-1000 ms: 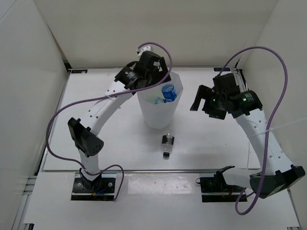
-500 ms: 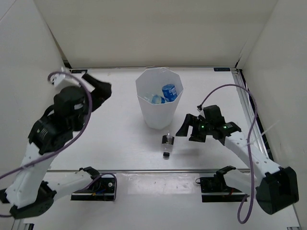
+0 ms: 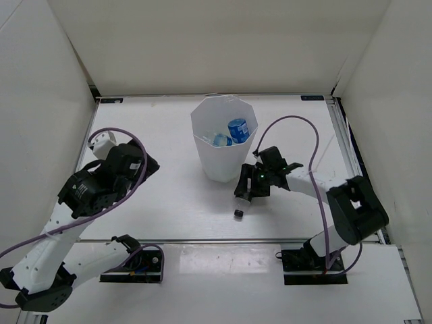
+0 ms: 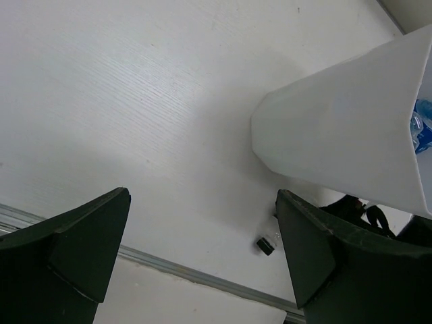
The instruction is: Put the plastic bottles in the bin
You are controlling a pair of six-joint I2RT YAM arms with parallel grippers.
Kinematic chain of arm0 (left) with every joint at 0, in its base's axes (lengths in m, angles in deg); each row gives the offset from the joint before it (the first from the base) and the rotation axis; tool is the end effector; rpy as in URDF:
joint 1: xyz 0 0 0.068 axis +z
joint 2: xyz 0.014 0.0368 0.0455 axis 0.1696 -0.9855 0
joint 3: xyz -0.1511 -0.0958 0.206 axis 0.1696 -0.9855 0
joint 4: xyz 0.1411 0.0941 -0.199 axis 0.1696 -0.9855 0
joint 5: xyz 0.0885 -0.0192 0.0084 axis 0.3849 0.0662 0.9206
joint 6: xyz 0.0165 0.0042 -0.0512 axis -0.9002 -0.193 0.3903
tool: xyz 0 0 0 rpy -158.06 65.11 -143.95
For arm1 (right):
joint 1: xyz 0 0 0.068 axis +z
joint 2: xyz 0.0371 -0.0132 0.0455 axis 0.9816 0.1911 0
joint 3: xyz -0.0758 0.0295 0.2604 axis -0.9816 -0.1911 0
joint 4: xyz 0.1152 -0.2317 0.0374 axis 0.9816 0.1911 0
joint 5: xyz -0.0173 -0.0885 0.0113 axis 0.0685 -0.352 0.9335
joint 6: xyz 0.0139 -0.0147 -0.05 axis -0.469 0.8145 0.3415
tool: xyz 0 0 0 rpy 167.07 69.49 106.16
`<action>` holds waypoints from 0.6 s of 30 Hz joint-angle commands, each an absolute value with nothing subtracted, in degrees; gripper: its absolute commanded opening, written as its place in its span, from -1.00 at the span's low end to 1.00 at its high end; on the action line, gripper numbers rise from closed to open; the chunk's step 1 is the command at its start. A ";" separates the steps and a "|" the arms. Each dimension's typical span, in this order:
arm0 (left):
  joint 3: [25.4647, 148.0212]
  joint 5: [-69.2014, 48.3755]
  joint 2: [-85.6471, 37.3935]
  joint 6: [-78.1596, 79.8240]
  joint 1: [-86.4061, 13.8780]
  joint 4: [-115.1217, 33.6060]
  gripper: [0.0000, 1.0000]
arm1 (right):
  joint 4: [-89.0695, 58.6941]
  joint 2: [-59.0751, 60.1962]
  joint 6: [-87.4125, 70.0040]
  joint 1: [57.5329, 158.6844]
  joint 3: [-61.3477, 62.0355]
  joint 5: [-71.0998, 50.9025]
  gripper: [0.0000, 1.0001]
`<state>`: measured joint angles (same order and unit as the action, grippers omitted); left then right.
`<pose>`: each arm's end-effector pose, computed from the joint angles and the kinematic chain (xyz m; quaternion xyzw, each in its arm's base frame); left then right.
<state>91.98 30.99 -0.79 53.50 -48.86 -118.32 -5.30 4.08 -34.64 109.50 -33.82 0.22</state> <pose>0.1055 -0.0606 0.4012 -0.2911 0.8582 -0.0901 0.4130 0.2347 0.1511 0.1658 -0.0304 0.9391 0.2880 0.1848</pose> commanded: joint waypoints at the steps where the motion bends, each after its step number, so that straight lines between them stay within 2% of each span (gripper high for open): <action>1: 93.32 30.72 -0.31 54.73 -48.79 -120.56 1.00 | -7.44 8.58 -31.87 110.27 -30.11 0.37 0.57; 5: 93.85 30.19 -2.33 54.12 -48.79 -120.56 1.00 | -3.84 8.60 -31.86 110.27 -28.80 -1.56 0.28; 6: 93.85 30.19 -2.33 54.12 -48.79 -120.56 1.00 | -2.26 7.99 -31.34 110.27 -28.80 -2.26 0.12; 9: 93.16 30.71 -2.33 54.73 -48.79 -120.03 1.00 | 7.13 5.36 -32.12 109.05 -25.99 -4.45 -0.13; 10: 92.28 30.72 -1.81 54.73 -48.79 -120.03 1.00 | 9.94 2.22 -33.69 109.04 -25.37 -5.08 -0.37; 11: 91.23 31.42 -1.81 54.73 -48.79 -119.25 1.00 | 14.49 -2.69 -34.84 109.04 -25.37 -5.08 -0.44; 12: 90.52 31.42 -1.20 55.43 -48.79 -119.24 1.00 | 16.10 -2.74 -35.63 109.04 -25.37 -5.08 -0.44; 14: 89.03 32.03 -0.58 55.43 -48.79 -117.14 1.00 | 19.70 -11.23 -36.34 109.04 -24.50 -3.24 -0.47; 18: 82.71 30.64 1.09 55.43 -48.79 -112.04 1.00 | 28.42 -21.79 -37.84 109.04 -13.45 -5.78 -0.53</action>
<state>85.88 30.64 0.06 54.83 -48.86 -115.98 21.49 -16.51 -36.15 109.05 -21.66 -4.24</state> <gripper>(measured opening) 1.000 0.631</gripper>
